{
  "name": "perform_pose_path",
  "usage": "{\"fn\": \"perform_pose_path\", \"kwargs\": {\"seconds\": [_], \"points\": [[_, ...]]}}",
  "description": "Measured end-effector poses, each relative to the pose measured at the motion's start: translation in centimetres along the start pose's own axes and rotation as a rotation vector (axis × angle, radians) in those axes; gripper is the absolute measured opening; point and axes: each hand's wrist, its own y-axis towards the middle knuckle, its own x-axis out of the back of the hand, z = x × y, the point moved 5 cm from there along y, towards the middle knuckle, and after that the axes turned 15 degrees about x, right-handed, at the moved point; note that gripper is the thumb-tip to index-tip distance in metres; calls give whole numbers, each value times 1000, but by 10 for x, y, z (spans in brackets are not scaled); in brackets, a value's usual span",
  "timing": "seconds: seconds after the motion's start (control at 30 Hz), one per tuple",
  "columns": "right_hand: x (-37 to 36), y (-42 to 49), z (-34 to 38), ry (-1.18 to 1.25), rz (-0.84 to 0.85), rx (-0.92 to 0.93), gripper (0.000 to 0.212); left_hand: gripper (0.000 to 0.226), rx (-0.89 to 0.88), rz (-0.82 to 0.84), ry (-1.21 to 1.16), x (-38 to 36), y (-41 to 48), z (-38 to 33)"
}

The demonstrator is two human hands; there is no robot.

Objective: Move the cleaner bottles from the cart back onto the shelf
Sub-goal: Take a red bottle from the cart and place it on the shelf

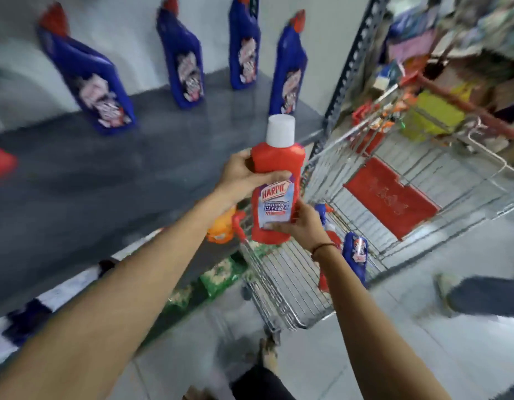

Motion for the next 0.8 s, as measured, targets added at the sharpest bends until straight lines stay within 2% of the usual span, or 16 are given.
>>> {"fn": "perform_pose_path", "kwargs": {"seconds": [0.17,0.3,0.47,0.63,0.8], "points": [[-49,19,88,15,85,216,48,26,-122,-69,8,86,-58,-43],[-115,33,147,-5,159,334,56,27,-164,-210,48,168,-113,-42],[-234,34,202,32,319,451,57,45,-150,-444,116,273,-192,-27],[-356,19,249,134,493,505,66,36,-105,-663,195,359,-263,-10],[-438,2,276,125,631,556,68,50,-70,-829,219,416,-309,13]]}}
